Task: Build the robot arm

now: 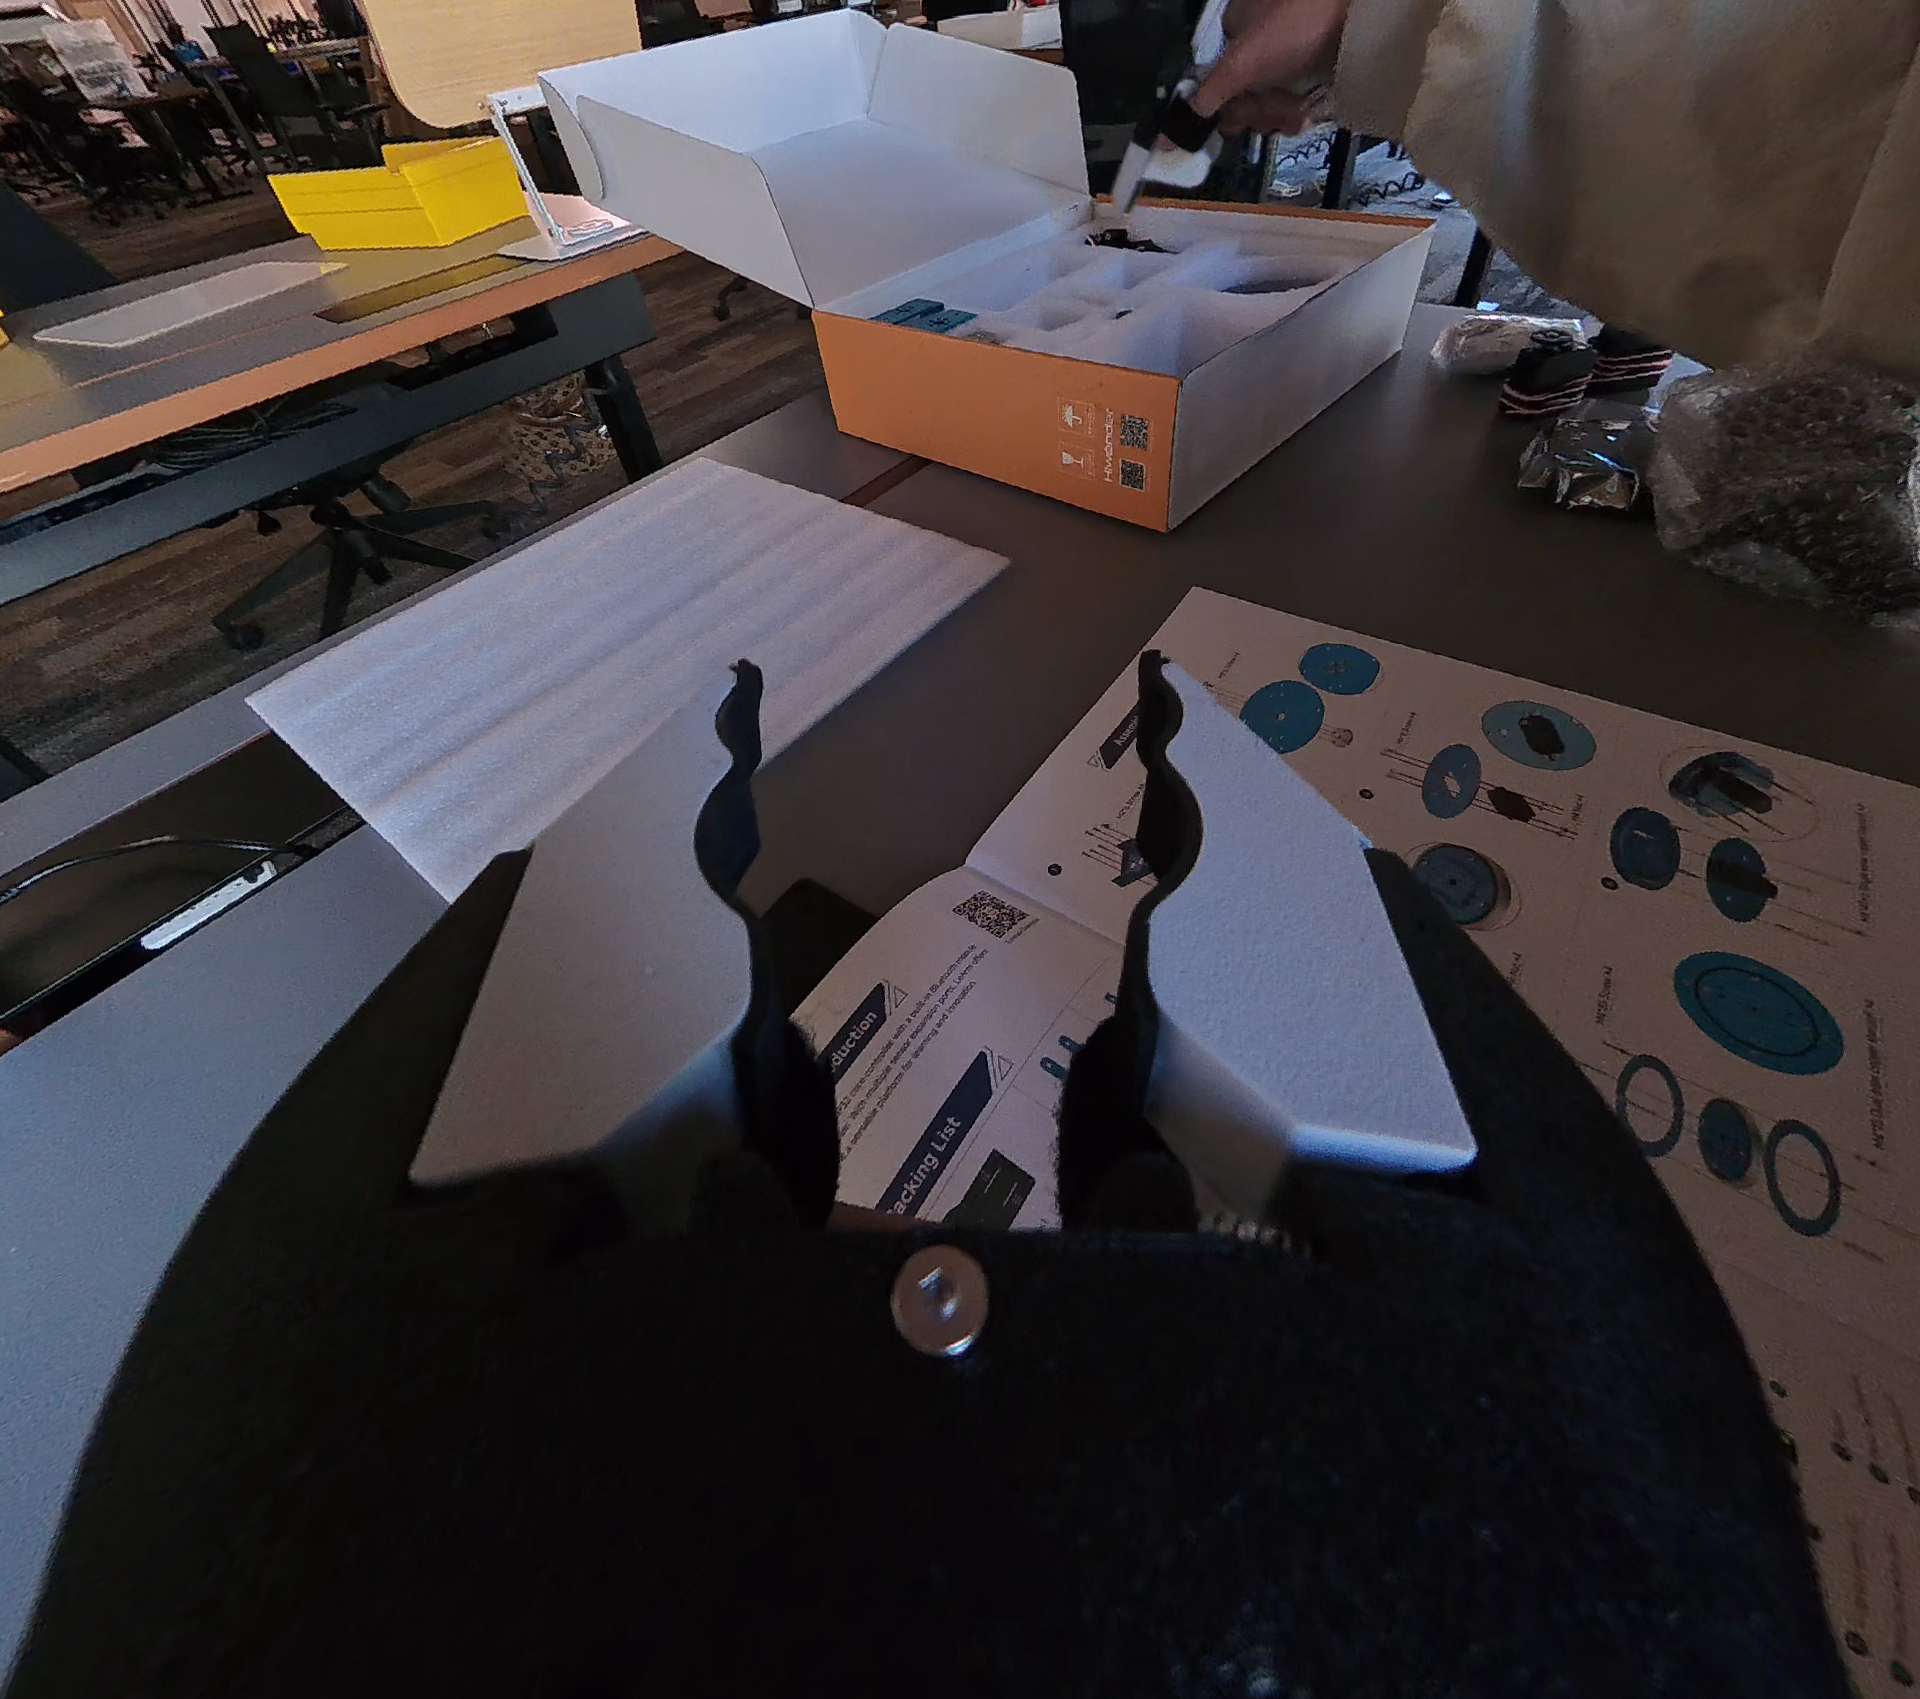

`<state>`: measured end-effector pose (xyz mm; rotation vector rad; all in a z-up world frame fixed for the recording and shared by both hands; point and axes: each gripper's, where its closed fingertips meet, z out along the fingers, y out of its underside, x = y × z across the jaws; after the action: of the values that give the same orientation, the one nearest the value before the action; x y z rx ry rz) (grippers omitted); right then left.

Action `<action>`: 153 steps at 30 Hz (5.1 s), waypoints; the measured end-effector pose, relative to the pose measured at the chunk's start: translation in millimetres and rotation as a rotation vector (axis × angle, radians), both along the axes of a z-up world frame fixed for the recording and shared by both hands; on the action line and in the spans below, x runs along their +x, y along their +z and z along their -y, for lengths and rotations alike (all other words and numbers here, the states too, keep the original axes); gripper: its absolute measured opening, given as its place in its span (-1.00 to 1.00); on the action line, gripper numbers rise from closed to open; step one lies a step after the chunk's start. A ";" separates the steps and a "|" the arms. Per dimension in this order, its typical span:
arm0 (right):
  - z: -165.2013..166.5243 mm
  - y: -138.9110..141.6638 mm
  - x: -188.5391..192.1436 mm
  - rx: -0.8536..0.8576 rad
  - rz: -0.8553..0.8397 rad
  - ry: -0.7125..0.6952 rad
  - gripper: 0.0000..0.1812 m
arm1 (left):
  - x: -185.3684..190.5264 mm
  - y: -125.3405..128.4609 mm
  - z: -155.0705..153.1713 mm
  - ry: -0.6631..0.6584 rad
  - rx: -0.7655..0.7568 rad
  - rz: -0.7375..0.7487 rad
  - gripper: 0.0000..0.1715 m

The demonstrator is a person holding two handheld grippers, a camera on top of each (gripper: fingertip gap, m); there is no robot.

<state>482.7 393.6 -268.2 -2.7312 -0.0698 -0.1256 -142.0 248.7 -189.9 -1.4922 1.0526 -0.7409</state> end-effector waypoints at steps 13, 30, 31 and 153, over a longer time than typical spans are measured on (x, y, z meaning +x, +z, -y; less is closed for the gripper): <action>-75.2 0.3 -209.1 0.073 -0.080 0.776 -0.54 | 2.1 -5.9 -0.8 -0.006 -0.021 -0.004 -0.16; -72.7 -19.7 -219.1 -0.083 -0.071 1.041 -0.67 | -1.6 -11.7 -5.2 0.014 -0.015 -0.028 -0.16; -72.7 -19.7 -219.4 -0.071 -0.097 1.026 -0.67 | -2.6 -10.9 -5.3 0.016 -0.013 -0.027 -0.16; 216.3 -26.1 -277.4 -0.163 -0.016 1.139 -0.99 | 3.6 2.0 7.3 -0.025 -0.045 0.078 -0.21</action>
<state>205.3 177.2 -294.3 -2.4067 -1.6080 0.2349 -138.4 241.5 -187.9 -1.4788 1.0035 -0.8390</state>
